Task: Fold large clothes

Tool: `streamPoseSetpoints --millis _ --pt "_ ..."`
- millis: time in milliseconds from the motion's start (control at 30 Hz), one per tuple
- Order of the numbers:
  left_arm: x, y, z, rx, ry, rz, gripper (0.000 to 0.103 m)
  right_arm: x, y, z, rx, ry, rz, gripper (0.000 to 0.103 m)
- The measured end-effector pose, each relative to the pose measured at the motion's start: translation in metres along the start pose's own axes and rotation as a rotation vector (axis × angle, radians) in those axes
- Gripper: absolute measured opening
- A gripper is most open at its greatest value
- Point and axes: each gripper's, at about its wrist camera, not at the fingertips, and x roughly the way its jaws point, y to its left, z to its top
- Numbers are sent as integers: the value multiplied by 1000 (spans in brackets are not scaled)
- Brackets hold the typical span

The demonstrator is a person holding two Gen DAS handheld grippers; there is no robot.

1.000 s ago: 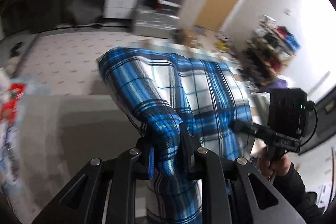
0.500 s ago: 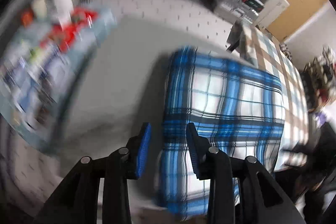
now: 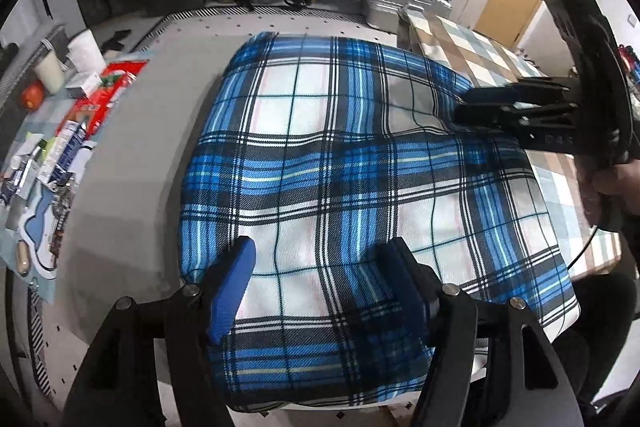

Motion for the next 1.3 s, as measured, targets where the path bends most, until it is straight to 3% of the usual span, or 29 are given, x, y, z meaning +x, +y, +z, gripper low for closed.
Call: streamPoseSetpoints --millis 67,133,233,267,367,467,600,700,767,833,900,967,1133,1300 --pt "-10 0 -6 7 5 -4 63 -8 0 -5 -4 18 -28 37" --pt "-26 -15 0 6 -24 -35 63 -31 3 -14 4 -31 -20 40" --pt "-30 -23 -11 37 -38 -91 63 -61 27 -37 -59 -90 114 37" --pt "-28 -28 -13 44 -49 -93 63 -61 39 -47 -97 -74 117 36" --pt "-21 -42 -22 78 -88 -130 63 -23 62 -72 -185 60 -1 37" --pt "-14 -55 -26 106 -99 -15 63 -29 43 -83 -35 49 88 37" --pt "-37 -81 -32 140 -199 113 63 -102 16 -97 103 -139 149 40" --pt "-64 -100 -42 139 -322 178 63 -163 18 -115 107 -300 135 68" --pt "-83 -114 -51 117 -400 259 64 -203 29 -131 65 -444 86 95" --pt "-99 -126 -56 91 -475 301 82 -238 40 -150 40 -565 22 103" --pt "-119 -133 -68 44 -550 301 84 -259 48 -164 28 -649 -6 103" --pt "-137 -144 -87 24 -589 226 85 -277 54 -179 51 -691 -40 103" --pt "-162 -152 -115 -50 -699 261 102 -281 71 -209 99 -691 -23 103" --pt "-174 -158 -134 -104 -721 291 102 -284 103 -236 69 -711 -51 103"
